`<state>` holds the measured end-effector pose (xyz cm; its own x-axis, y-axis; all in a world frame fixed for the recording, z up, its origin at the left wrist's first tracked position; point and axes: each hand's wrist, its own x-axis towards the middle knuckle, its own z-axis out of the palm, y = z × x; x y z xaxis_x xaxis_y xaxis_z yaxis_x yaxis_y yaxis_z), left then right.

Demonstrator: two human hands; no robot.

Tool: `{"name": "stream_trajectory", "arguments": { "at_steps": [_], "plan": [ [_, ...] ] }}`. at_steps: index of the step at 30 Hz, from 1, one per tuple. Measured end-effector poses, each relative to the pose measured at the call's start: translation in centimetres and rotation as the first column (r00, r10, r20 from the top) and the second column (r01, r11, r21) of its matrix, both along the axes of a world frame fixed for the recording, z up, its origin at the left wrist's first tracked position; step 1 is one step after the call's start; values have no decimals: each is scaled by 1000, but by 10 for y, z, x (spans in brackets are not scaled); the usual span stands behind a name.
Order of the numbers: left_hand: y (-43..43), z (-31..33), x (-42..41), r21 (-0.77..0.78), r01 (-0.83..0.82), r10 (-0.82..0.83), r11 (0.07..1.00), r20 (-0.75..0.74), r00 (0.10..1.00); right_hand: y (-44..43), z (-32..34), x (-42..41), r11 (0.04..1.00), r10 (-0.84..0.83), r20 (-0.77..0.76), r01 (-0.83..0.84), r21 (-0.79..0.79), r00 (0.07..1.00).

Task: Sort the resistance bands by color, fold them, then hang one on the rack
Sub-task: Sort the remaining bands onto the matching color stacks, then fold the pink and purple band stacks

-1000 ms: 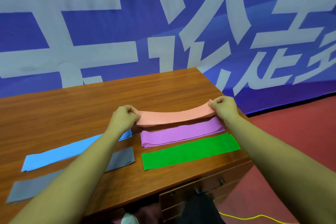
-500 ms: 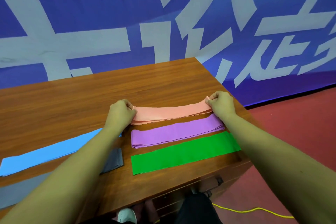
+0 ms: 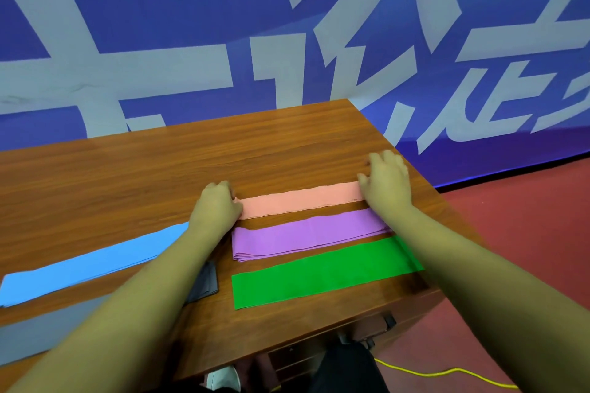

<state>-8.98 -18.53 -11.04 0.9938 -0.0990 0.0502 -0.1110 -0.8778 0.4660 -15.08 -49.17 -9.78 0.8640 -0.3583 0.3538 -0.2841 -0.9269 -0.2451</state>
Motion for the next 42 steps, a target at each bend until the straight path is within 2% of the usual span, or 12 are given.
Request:
{"name": "stream_trajectory", "arguments": {
  "at_steps": [3, 6, 14, 17, 19, 22, 25, 27, 30, 33, 38, 42],
  "plan": [
    [-2, 0, 3, 25, -14, 15, 1000, -14, 1000, 39, 11, -1, 920, 385, -33, -381, 96, 922],
    [-4, 1, 7, 48, -33, 36, 998, -66, 997, 74, 5, -4, 805, 586, -99, -565, 179, 804],
    [-10, 7, 24, 267, 82, -16, 960, -240, 971, 89, -15, -8, 788, 615, -197, -585, 192, 764],
    [-8, 6, 25, 279, 86, -6, 956, -276, 961, 89, -17, -9, 787, 616, -195, -582, 206, 763],
    [-8, 9, 21, 210, 100, -46, 972, -249, 967, 89, -17, -9, 791, 608, -195, -568, 226, 770],
    [-8, 19, 16, -21, 67, -70, 998, -156, 985, 91, -16, -9, 798, 595, -205, -543, 261, 777],
    [-12, 33, 10, -250, 30, -68, 968, -143, 987, 96, -6, -4, 767, 522, -28, -454, 453, 853],
    [-20, 40, 5, -398, 20, -85, 917, -147, 985, 103, 5, 2, 582, 389, 97, -326, 745, 916],
    [-37, 48, -3, -565, 55, -169, 823, -151, 974, 114, 25, 7, 137, 295, 86, -131, 982, 952],
    [-49, 50, -6, -704, 86, -323, 705, -211, 922, 110, 35, 10, -21, 271, 81, -78, 997, 959],
    [-55, 46, -5, -678, 141, -370, 721, -205, 906, 98, 30, 12, 86, 237, 11, -32, 996, 971],
    [-53, 36, -4, -678, 197, -366, 708, -113, 924, 93, 32, 15, 93, 157, -4, -11, 996, 988]
  ]
}}
